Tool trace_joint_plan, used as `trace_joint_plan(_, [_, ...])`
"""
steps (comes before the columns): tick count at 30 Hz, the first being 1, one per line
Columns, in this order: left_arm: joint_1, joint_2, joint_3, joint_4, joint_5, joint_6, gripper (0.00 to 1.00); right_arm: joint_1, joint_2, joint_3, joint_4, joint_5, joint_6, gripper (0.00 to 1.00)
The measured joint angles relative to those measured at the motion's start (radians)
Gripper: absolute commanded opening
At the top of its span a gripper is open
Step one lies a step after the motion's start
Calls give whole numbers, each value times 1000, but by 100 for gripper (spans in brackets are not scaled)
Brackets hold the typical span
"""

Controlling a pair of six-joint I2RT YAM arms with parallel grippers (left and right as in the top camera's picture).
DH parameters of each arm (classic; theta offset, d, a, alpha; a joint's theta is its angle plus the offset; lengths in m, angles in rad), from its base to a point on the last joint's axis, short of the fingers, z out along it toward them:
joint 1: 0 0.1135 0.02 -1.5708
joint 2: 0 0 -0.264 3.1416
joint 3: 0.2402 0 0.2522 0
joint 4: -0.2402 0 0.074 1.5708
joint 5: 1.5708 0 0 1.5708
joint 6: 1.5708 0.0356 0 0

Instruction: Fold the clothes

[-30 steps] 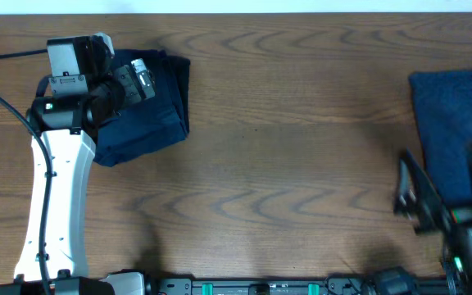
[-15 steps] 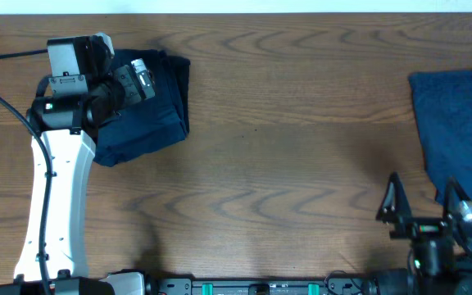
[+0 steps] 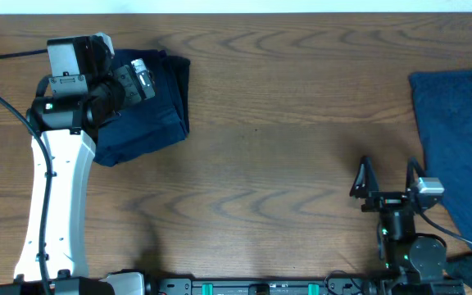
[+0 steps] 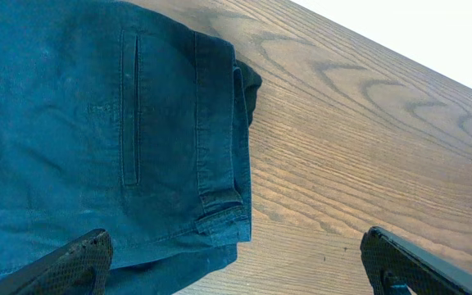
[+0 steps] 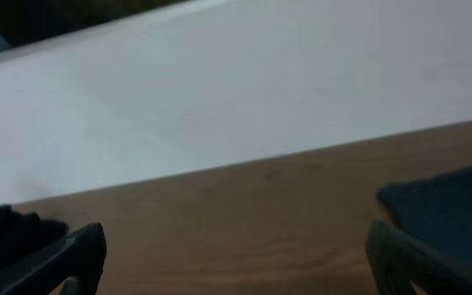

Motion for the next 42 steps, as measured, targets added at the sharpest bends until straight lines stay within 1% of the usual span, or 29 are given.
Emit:
trace_joint_plan(5, [0,0,0,0,0,0,98,0,0,-43,-41,-1,-6,99])
trace_joint_plan(10, [0,0,0,0,0,0,98,0,0,-43,-89,-5,-61,99])
trace_joint_plan(18, [0,0,0,0,0,0,98,0,0,-43,-92,-18,-126,99])
trace_joint_plan(42, [0,0,0,0,0,0,98,0,0,-43,-92,-20,-136,99])
